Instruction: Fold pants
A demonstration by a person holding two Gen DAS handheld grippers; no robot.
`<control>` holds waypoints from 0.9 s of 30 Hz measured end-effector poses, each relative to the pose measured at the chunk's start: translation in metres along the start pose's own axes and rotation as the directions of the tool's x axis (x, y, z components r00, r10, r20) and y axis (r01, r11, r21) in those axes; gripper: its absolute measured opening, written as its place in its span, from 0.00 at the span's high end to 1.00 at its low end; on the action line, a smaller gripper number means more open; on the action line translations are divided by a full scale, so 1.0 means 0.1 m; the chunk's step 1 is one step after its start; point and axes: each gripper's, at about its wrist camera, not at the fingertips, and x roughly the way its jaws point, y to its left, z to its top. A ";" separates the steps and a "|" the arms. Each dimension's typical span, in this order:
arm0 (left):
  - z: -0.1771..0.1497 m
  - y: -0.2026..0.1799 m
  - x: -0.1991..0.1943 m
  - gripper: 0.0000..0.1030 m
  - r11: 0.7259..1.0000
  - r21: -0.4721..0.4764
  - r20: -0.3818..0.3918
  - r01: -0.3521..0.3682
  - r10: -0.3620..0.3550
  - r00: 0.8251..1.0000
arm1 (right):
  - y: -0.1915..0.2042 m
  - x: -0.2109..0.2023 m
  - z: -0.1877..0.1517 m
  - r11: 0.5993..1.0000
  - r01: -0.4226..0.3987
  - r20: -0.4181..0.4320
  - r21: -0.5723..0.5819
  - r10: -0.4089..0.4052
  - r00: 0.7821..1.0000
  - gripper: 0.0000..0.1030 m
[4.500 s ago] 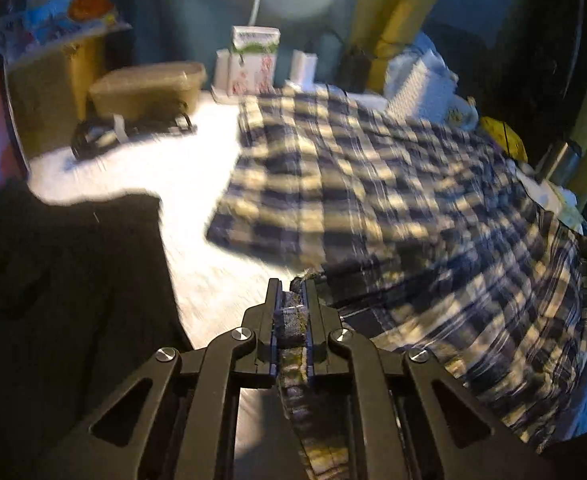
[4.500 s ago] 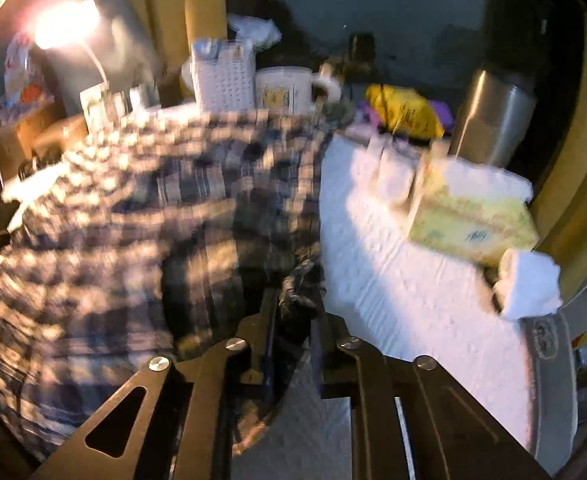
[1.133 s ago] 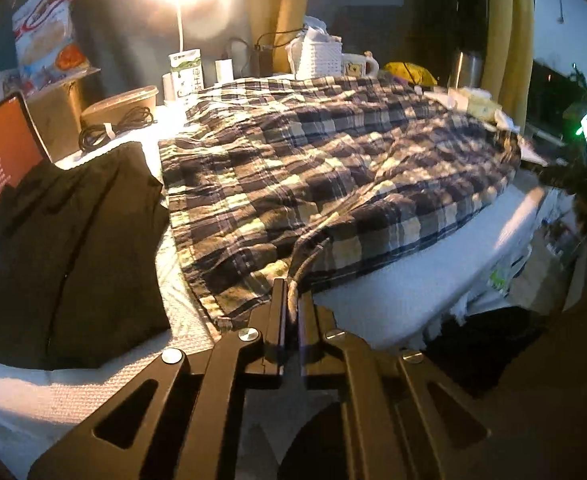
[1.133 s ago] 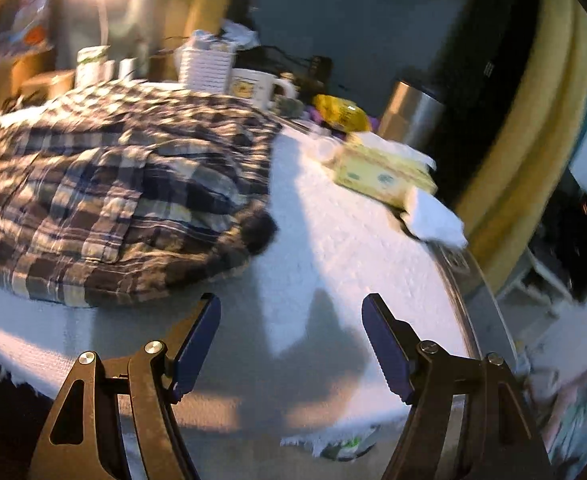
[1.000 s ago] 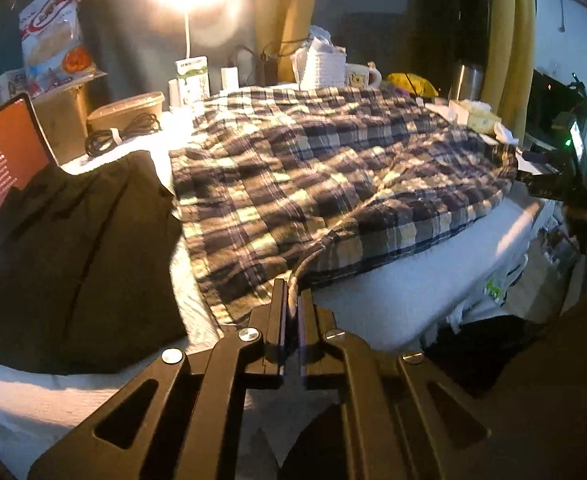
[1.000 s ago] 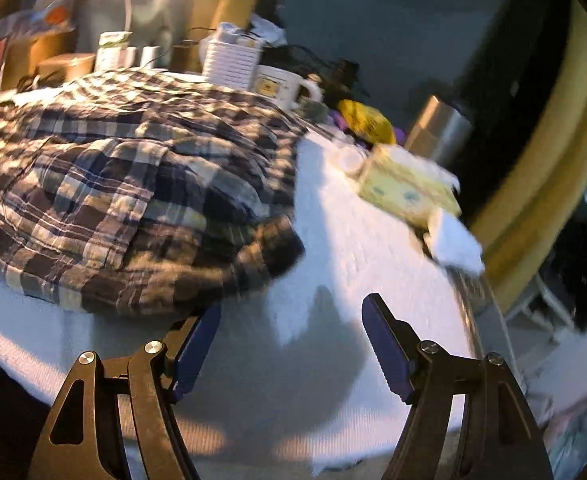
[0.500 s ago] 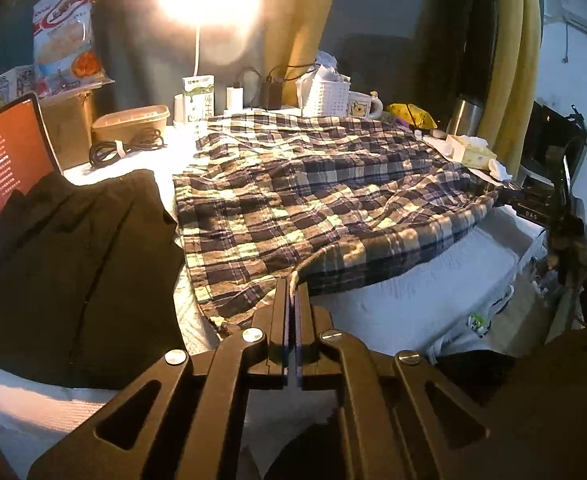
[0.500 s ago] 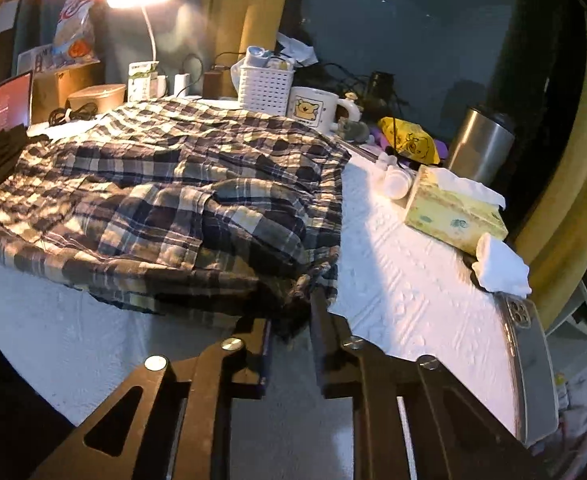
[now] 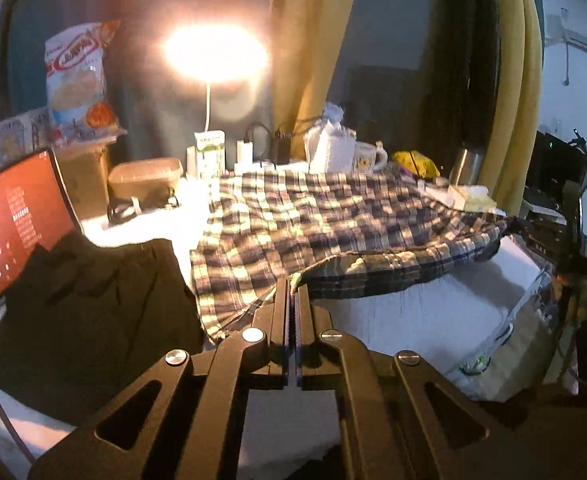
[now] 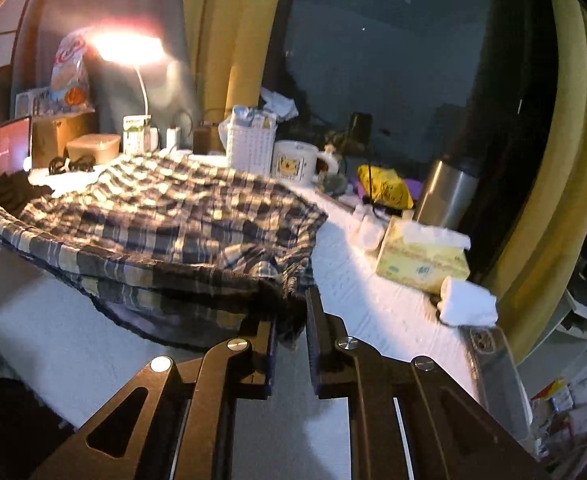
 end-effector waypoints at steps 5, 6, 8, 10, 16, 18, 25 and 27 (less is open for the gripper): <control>0.24 -0.02 -0.09 1.00 1.000 -0.022 0.036 0.023 -0.022 0.999 | -0.06 -0.11 0.11 1.000 -0.007 0.034 0.016 0.006 0.999 0.88; 0.29 -0.05 -0.12 1.00 1.000 -0.015 0.047 0.021 -0.021 0.999 | -0.08 -0.13 0.13 1.000 -0.008 0.042 0.023 0.007 0.999 0.89; 0.39 -0.10 -0.16 1.00 1.000 0.002 0.067 0.017 -0.017 0.998 | -0.16 -0.16 0.18 0.999 -0.013 0.055 0.039 0.010 0.998 0.89; 0.49 -0.15 -0.18 1.00 1.000 0.016 0.087 0.012 -0.014 0.996 | -0.22 -0.17 0.21 0.998 -0.011 0.065 0.055 0.008 0.998 0.89; 0.72 -0.20 -0.08 1.00 0.999 0.034 0.109 -0.008 0.005 0.994 | -0.39 -0.10 0.34 0.996 -0.026 0.094 0.086 0.018 0.995 0.89; 0.80 -0.21 -0.03 1.00 0.999 0.041 0.116 -0.017 0.012 0.993 | -0.44 -0.06 0.40 0.995 -0.030 0.104 0.093 0.020 0.994 0.89; 1.05 -0.18 0.19 1.00 0.997 0.069 0.135 -0.035 0.025 0.990 | -0.58 0.16 0.59 0.994 -0.035 0.115 0.104 0.023 0.993 0.89; 1.14 -0.15 0.30 1.00 0.996 0.081 0.135 -0.039 0.028 0.990 | -0.60 0.24 0.65 0.994 -0.035 0.116 0.104 0.023 0.993 0.89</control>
